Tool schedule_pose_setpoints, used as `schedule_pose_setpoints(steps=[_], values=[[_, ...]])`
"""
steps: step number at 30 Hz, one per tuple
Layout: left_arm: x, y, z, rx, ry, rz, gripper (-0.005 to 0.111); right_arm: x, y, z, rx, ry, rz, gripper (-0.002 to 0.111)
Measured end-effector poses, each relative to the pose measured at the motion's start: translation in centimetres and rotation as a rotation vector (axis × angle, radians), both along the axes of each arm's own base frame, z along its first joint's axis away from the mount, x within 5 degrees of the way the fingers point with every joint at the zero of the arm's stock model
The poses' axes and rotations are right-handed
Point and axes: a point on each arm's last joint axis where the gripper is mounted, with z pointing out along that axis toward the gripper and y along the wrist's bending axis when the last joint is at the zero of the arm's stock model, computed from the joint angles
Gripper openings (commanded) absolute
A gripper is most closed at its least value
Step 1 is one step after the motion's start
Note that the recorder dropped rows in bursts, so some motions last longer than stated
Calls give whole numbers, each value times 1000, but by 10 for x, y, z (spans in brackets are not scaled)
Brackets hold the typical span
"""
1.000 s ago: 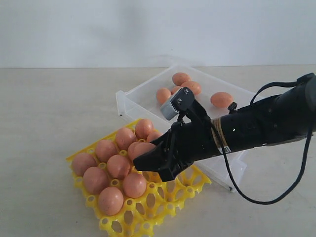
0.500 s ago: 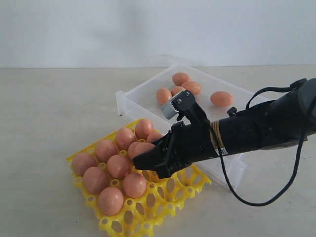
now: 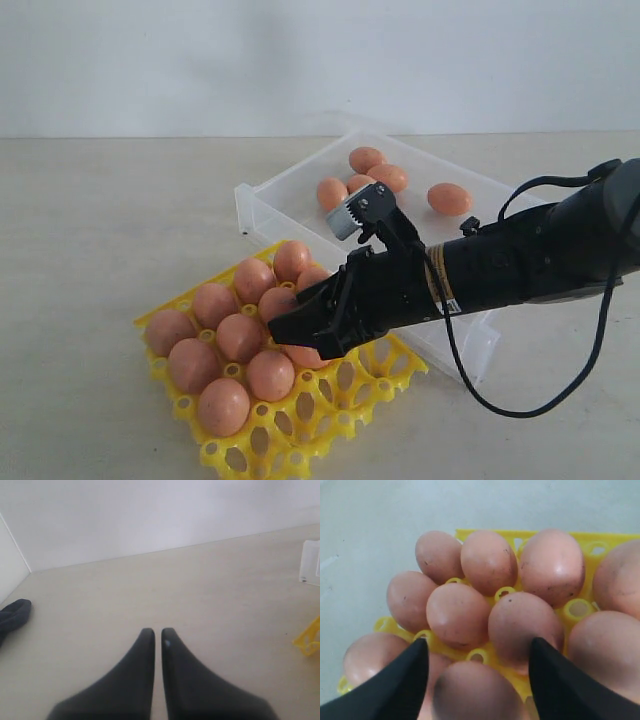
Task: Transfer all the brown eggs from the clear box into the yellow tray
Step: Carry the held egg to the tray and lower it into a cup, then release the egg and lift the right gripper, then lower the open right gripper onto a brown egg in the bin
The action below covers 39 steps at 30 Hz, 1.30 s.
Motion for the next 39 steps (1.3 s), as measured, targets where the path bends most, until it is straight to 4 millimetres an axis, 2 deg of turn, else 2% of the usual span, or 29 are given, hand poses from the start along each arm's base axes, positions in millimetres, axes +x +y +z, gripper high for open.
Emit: schedule_pose_setpoints(steps=[3, 15, 19, 22, 27, 28, 29, 32, 33, 34, 35, 36, 37, 38, 39], values=[[0, 0, 0, 0, 0, 0, 4, 0, 0, 0, 8, 17, -10, 60], [0, 0, 0, 0, 0, 0, 4, 0, 0, 1, 16, 22, -11, 59], [0, 0, 0, 0, 0, 0, 4, 0, 1, 11, 46, 1, -21, 59], [0, 0, 0, 0, 0, 0, 4, 3, 1, 29, 99, -37, -67, 59], [0, 0, 0, 0, 0, 0, 4, 8, -4, 71, 202, -190, -180, 59], [0, 0, 0, 0, 0, 0, 4, 10, -8, 92, 246, -292, -244, 59], [0, 0, 0, 0, 0, 0, 4, 11, -11, 102, 266, -346, -282, 59], [0, 0, 0, 0, 0, 0, 4, 14, -32, 150, 334, -604, -524, 59], [0, 0, 0, 0, 0, 0, 4, 14, -38, 159, 341, -651, -585, 59], [0, 0, 0, 0, 0, 0, 4, 12, -50, 174, 323, -718, -696, 59], [0, 0, 0, 0, 0, 0, 4, 12, -54, 180, 282, -729, -742, 55], [0, 0, 0, 0, 0, 0, 4, 17, -61, 187, 145, -717, -797, 49], [0, 0, 0, 0, 0, 0, 4, 22, -64, 186, -58, -646, -797, 46], [0, 0, 0, 0, 0, 0, 4, 27, -66, 187, -175, -571, -765, 46], [0, 0, 0, 0, 0, 0, 4, 33, -68, 182, -283, -423, -701, 46]])
